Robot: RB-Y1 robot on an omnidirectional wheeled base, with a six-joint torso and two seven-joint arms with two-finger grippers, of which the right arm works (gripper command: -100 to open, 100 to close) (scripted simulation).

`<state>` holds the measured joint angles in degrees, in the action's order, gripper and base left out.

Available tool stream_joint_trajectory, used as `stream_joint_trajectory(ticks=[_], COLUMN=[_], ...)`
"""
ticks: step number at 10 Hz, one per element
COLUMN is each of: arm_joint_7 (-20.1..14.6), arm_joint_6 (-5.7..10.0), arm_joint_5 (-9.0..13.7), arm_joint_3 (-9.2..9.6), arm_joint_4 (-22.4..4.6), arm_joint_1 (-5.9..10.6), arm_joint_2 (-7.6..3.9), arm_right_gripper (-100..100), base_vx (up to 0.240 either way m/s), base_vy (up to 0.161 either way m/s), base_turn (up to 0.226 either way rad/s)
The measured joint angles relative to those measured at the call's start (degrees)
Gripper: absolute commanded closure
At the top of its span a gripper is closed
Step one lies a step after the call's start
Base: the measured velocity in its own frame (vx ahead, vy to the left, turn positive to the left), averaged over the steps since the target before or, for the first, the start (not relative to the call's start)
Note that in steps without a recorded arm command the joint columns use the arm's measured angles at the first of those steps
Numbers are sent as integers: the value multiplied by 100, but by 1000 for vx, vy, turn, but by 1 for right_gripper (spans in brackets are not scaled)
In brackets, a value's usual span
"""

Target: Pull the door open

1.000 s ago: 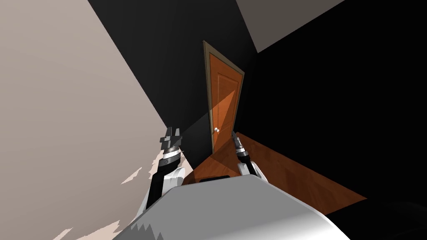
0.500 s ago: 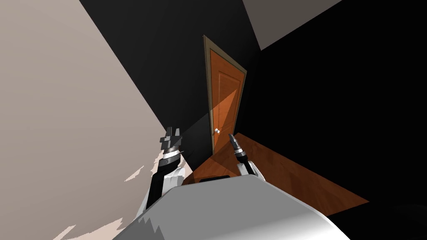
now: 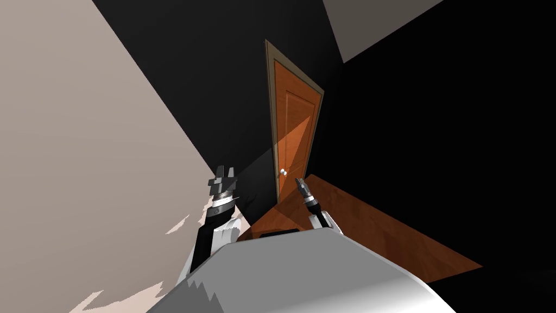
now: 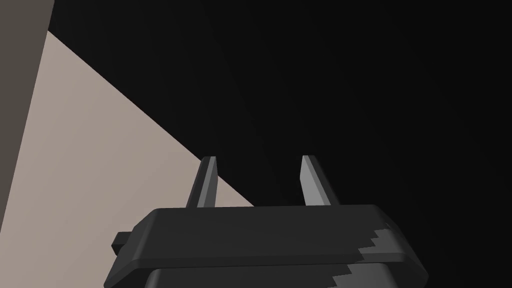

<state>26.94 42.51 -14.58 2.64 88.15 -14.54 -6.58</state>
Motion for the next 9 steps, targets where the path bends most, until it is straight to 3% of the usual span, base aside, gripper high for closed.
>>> stream_joint_trajectory(ticks=[2,9], arm_joint_7=[284,992], arm_joint_6=[90,341], arm_joint_5=[-140,-484], arm_joint_3=[-6,-29], arm_joint_4=[-355,-1365], arm_joint_1=[163,493], arm_joint_2=[-39,-185], arm_right_gripper=[-100,-100], base_vx=[74,54], base_vy=[-13,-17], base_turn=[33,21])
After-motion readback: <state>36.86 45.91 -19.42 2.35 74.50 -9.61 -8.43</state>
